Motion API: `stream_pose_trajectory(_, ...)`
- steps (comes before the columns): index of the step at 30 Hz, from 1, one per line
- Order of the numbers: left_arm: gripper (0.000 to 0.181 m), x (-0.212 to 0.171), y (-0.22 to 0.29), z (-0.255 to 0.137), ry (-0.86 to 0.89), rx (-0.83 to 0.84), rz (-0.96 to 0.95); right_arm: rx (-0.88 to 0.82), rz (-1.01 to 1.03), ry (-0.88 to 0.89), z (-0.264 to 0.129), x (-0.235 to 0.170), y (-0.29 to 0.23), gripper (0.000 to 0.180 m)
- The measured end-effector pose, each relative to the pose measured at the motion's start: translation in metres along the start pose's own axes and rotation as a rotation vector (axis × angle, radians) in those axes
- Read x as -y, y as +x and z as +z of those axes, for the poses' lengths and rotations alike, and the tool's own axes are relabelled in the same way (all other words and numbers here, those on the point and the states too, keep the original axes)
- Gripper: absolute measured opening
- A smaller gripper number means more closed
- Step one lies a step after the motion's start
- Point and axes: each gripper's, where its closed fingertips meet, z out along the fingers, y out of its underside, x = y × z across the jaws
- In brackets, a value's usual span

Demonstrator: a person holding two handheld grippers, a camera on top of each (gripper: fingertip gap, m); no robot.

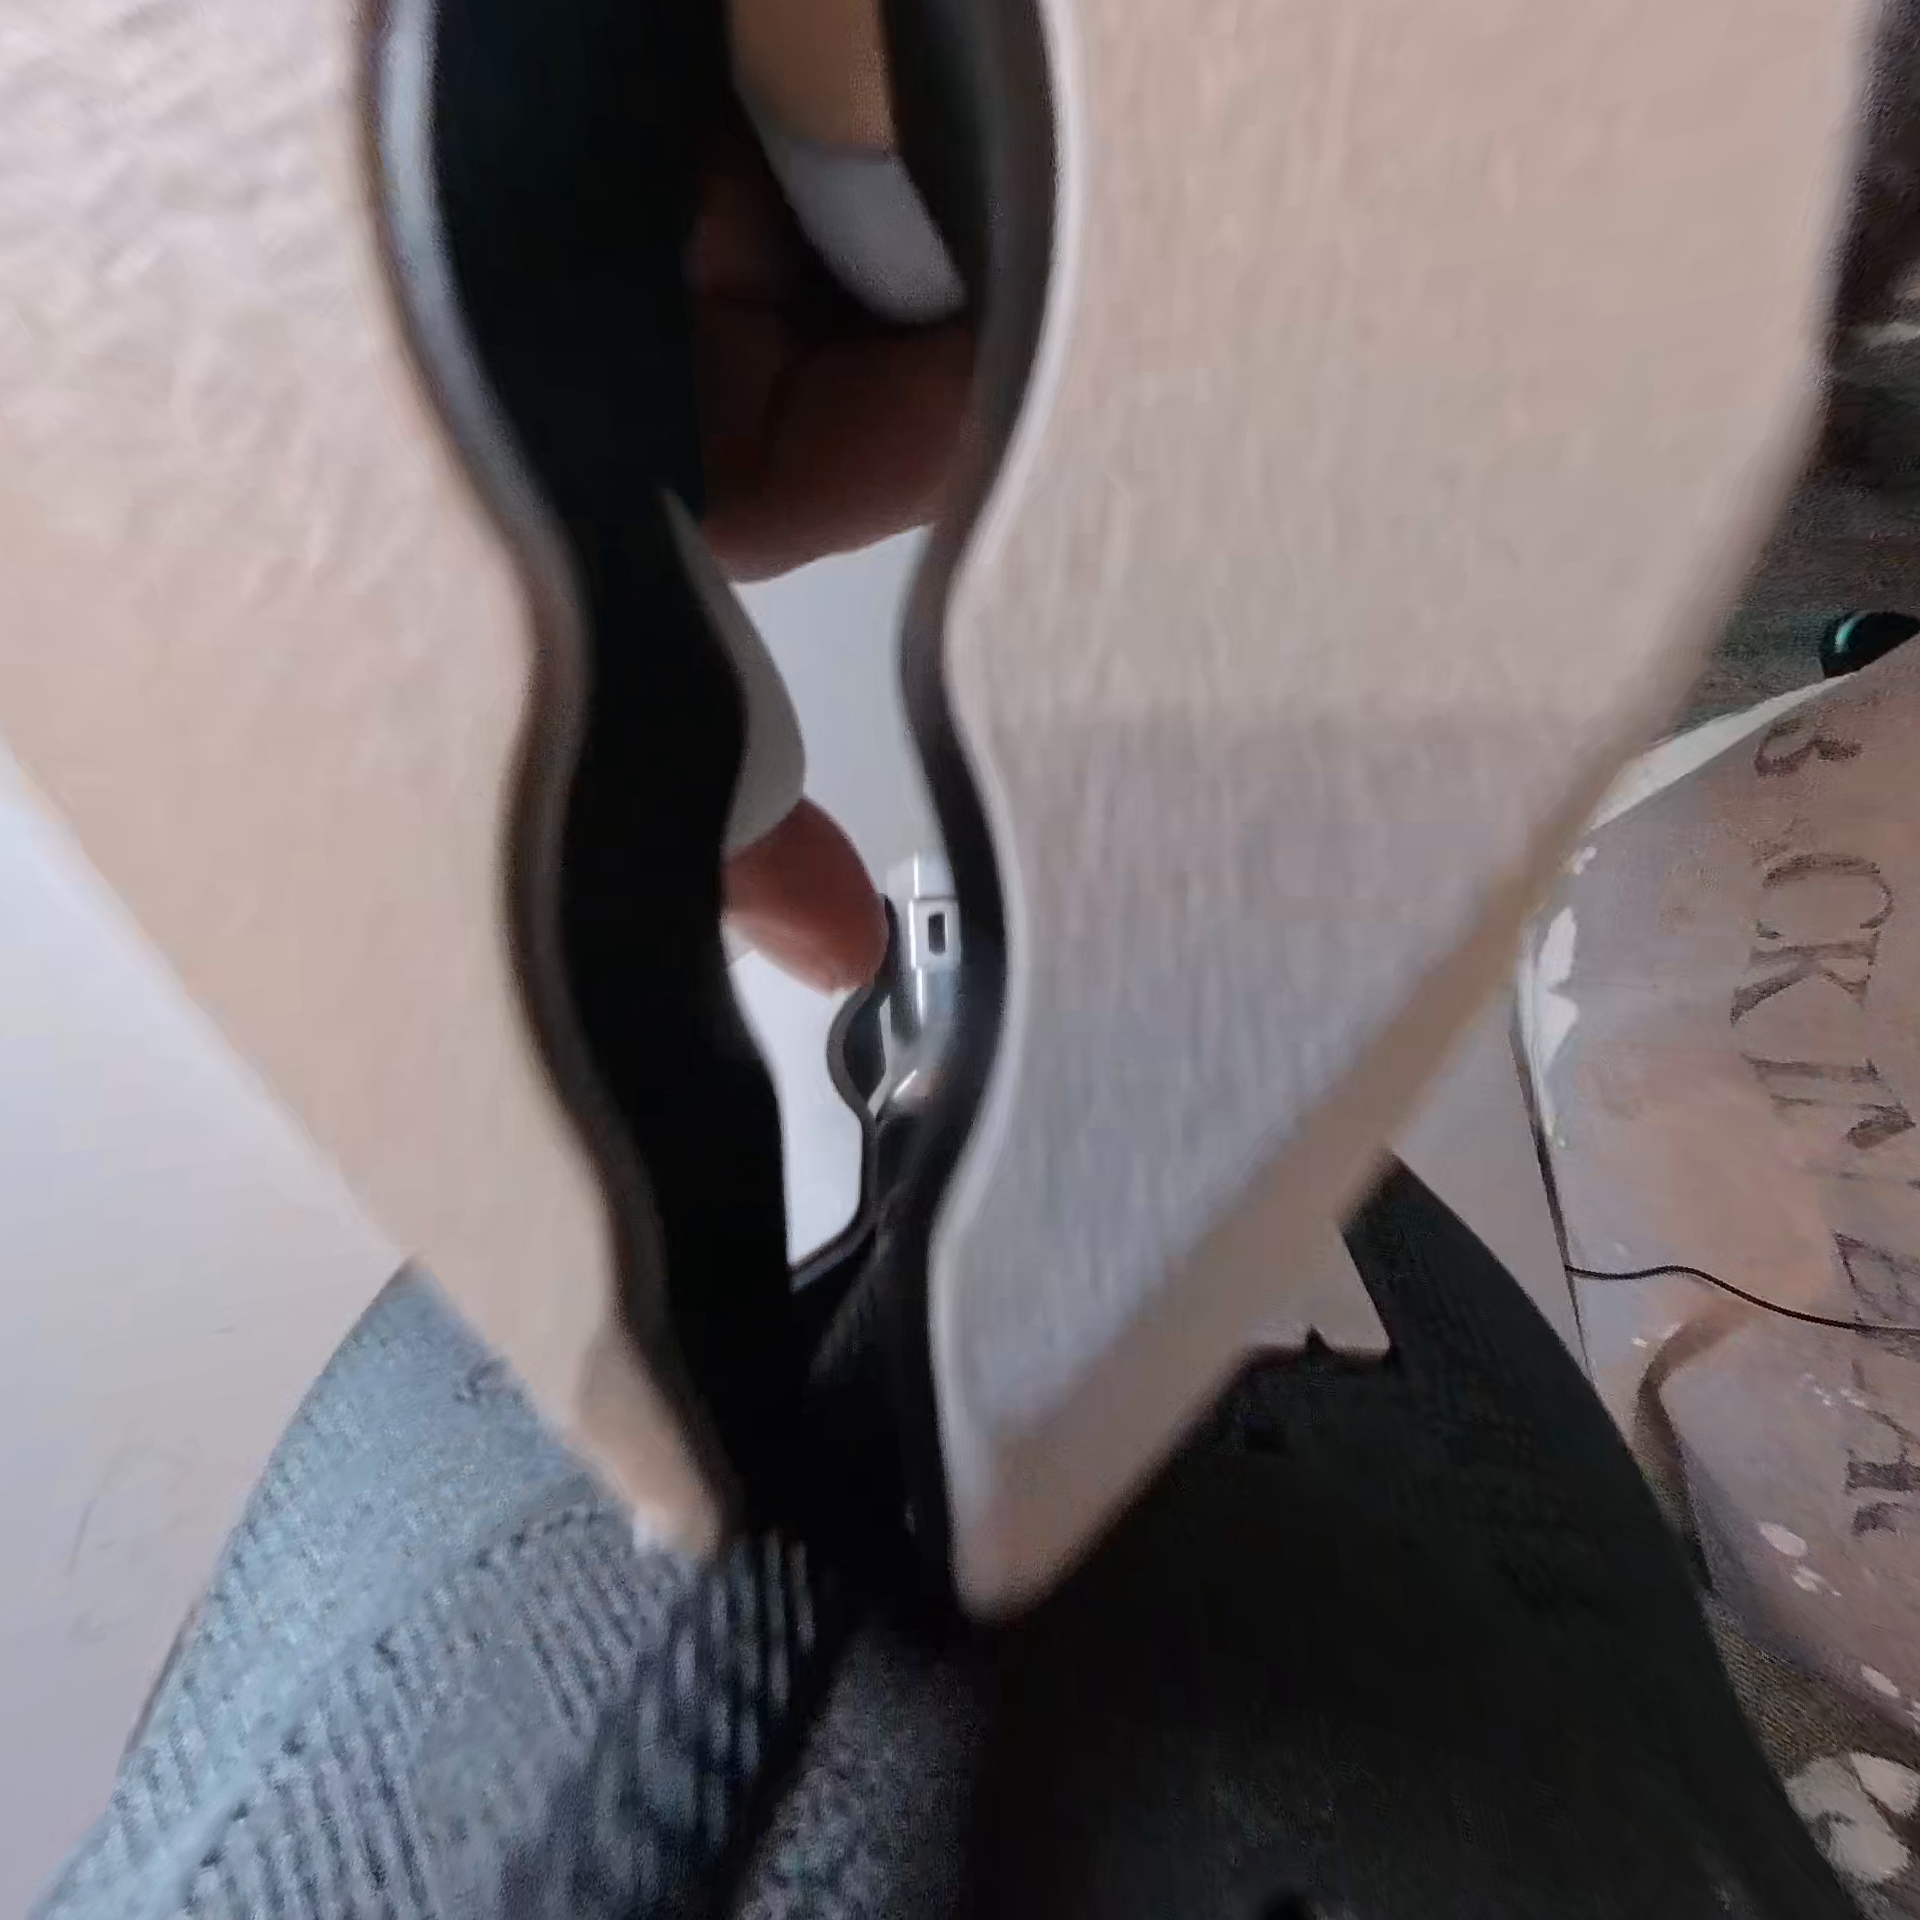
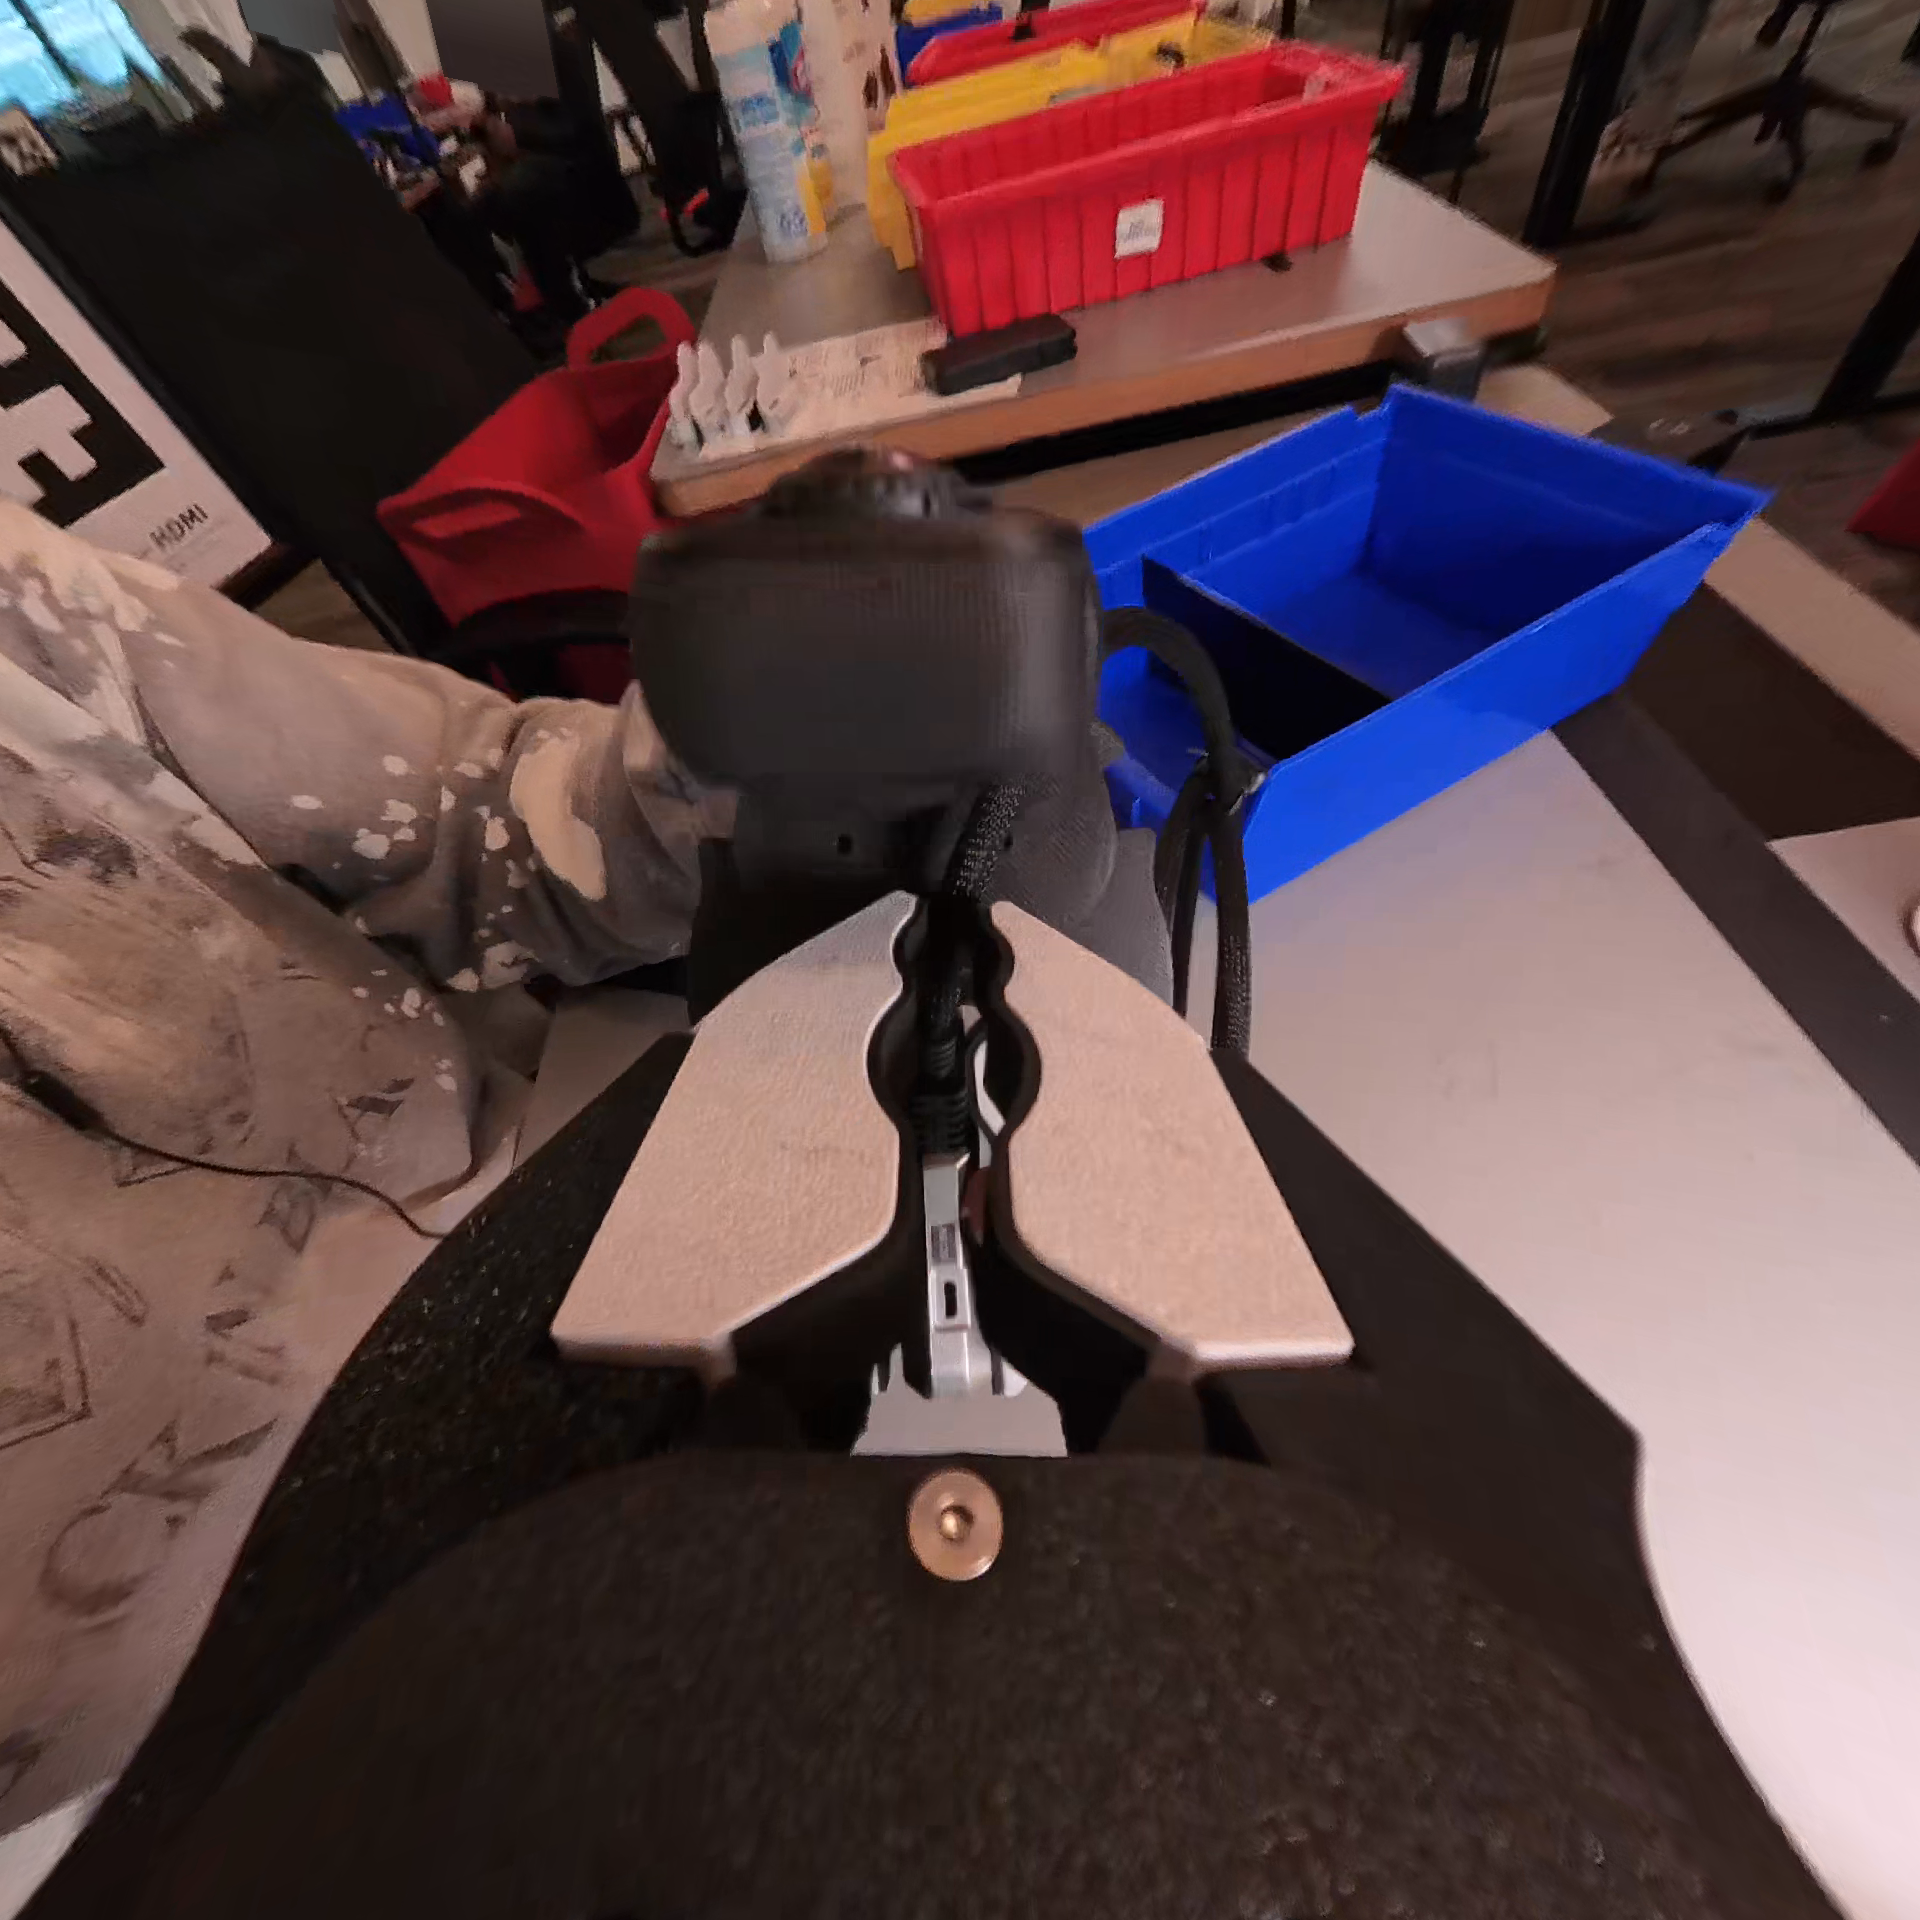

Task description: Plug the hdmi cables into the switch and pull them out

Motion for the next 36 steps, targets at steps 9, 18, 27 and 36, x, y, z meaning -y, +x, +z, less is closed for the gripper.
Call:
stream_pose_trajectory(9, 0.024, 0.014, -0.008, -0.044, 0.165, 0.035, 0.027, -0.064, 0.065, 0.364, -0.056, -0.016, 0.002, 0.006)
stream_pose_trajectory(18, 0.023, 0.006, 0.002, -0.026, 0.092, -0.002, 0.079, -0.087, 0.111, 0.261, -0.055, -0.038, -0.004, 0.017)
stream_pose_trajectory(27, 0.033, 0.024, 0.008, -0.028, 0.188, 0.022, 0.114, -0.102, 0.002, 0.079, -0.058, -0.029, -0.018, 0.007)
stream_pose_trajectory(36, 0.043, 0.047, -0.03, -0.131, 0.582, 0.221, -0.012, -0.439, -0.148, -0.307, -0.146, 0.008, 0.059, 0.008)
